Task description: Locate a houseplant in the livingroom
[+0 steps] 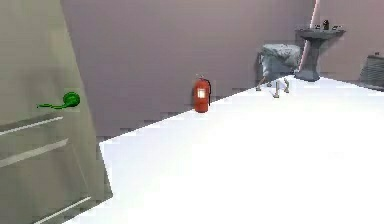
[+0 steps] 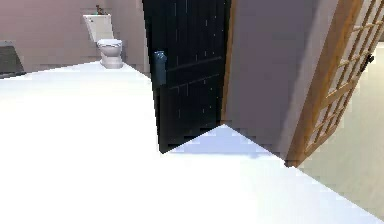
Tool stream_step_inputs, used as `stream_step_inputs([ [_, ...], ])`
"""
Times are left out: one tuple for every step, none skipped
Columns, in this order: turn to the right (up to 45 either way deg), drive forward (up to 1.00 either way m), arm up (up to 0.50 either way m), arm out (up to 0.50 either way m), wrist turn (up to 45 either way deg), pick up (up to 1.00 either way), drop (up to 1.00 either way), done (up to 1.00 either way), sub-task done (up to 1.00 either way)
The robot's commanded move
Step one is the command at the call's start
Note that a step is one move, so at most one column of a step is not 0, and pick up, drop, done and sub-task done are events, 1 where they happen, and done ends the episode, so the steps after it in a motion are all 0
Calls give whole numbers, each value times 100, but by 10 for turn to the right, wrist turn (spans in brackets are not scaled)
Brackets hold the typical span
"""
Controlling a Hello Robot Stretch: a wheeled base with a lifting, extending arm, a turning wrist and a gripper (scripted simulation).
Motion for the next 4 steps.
stream_step_inputs([
  [-300,0,0,0,0,0,0,0,0],
  [0,85,0,0,0,0,0,0,0],
  [-450,0,0,0,0,0,0,0,0],
  [-450,0,0,0,0,0,0,0,0],
])
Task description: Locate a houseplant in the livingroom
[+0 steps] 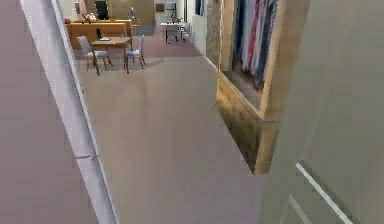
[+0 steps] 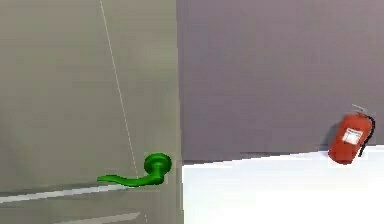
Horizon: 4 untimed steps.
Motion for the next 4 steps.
stream_step_inputs([
  [0,60,0,0,0,0,0,0,0],
  [-240,0,0,0,0,0,0,0,0],
  [0,65,0,0,0,0,0,0,0],
  [-450,0,0,0,0,0,0,0,0],
])
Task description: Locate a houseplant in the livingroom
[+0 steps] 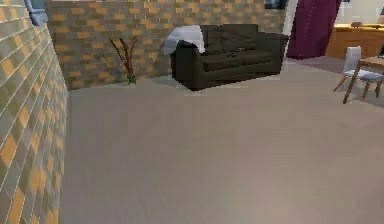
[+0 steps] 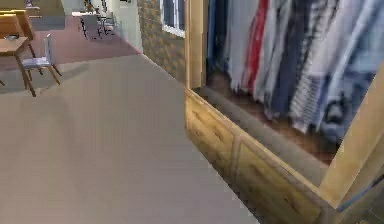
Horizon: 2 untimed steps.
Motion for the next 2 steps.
stream_step_inputs([
  [-240,0,0,0,0,0,0,0,0],
  [0,100,0,0,0,0,0,0,0],
])
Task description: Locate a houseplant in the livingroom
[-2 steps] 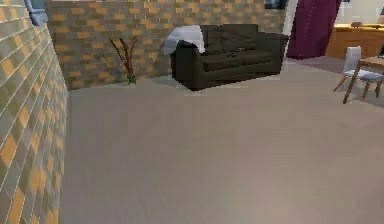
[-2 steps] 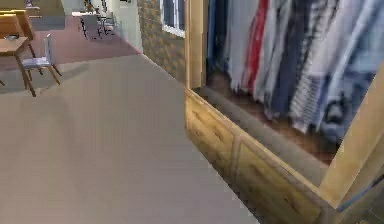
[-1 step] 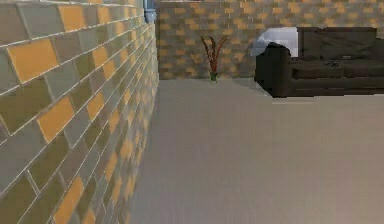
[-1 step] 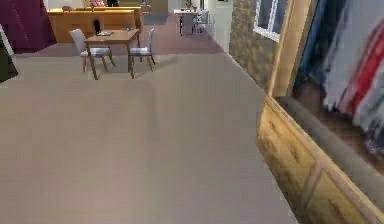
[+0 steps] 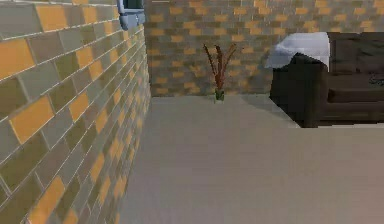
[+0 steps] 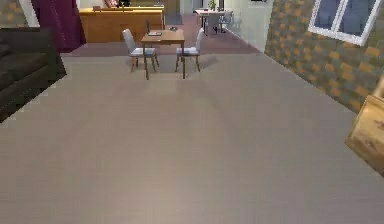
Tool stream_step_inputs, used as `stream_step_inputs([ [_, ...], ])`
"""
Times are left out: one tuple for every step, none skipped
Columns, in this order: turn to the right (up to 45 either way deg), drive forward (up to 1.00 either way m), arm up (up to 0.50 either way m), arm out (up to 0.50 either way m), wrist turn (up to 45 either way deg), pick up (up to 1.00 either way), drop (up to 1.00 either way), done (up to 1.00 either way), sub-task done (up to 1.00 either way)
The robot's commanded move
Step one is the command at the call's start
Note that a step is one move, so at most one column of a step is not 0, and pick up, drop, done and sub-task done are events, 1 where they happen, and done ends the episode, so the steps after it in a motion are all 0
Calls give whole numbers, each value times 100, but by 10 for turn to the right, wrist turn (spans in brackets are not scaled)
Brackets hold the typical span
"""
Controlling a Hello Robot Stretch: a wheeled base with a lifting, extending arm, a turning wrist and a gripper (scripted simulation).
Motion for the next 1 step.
stream_step_inputs([
  [0,100,0,0,0,0,0,0,0],
])
